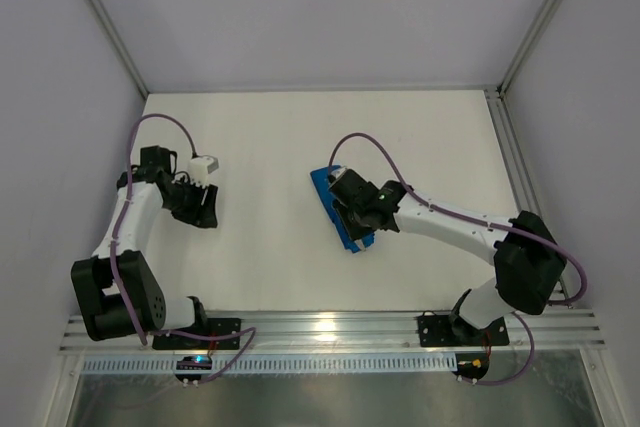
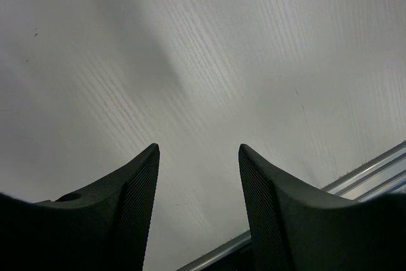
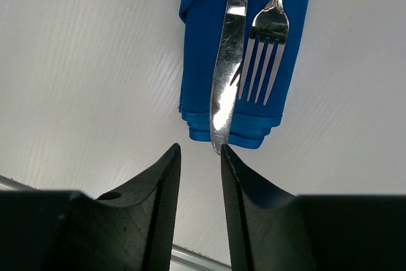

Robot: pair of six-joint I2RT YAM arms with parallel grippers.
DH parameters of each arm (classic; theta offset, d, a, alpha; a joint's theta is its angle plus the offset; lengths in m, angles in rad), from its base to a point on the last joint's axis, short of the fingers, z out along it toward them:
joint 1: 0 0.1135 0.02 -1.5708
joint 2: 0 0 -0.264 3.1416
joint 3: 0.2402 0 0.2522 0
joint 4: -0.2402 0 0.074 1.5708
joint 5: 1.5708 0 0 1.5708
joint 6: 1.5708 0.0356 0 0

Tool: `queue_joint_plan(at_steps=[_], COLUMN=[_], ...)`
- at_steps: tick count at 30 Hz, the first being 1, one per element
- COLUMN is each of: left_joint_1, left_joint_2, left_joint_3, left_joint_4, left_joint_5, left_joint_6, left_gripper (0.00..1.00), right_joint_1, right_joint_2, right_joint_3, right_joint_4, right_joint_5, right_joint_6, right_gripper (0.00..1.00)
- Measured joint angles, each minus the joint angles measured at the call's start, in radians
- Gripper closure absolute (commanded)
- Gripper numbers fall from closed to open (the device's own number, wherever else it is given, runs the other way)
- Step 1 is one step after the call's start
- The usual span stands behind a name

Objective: Fold the napkin into a case and place the utensils inside
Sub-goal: Insert the knife into the folded napkin.

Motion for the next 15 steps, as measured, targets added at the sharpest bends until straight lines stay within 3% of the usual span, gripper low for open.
queue_joint_plan(at_steps=[1, 4, 6, 7, 15], left_joint_1=[0.0, 0.0, 0.0, 0.0, 0.0], left_joint_2=[-0.001, -0.003, -0.003, -0.003, -0.006], left_joint_3=[0.0, 0.002, 0.004, 0.005, 0.01], left_joint_4=[0.0, 0.002, 0.006, 0.008, 0.014], left_joint_5=[-0.001, -0.005, -0.009, -0.011, -0.02], left_joint_6=[-0.005, -0.013, -0.014, -0.015, -0.031], left_gripper=[0.44, 0.27, 0.04, 0.01, 0.01], right_joint_1=[-0.006, -0.026, -0.039, -0.046, -0.076], right_joint_2=[0.013, 0.059, 0.084, 0.092, 0.137], right_joint_3=[0.0, 0.0, -0.003, -0.008, -0.039], right_joint_4=[0.002, 0.012, 0.028, 0.037, 0.095], right_joint_5=[0.002, 0.004, 0.0, -0.005, -0.059], right_joint_6=[-0.008, -0.029, -0.037, -0.04, -0.053], right_gripper=[0.63, 0.61, 0.61, 0.61, 0.73])
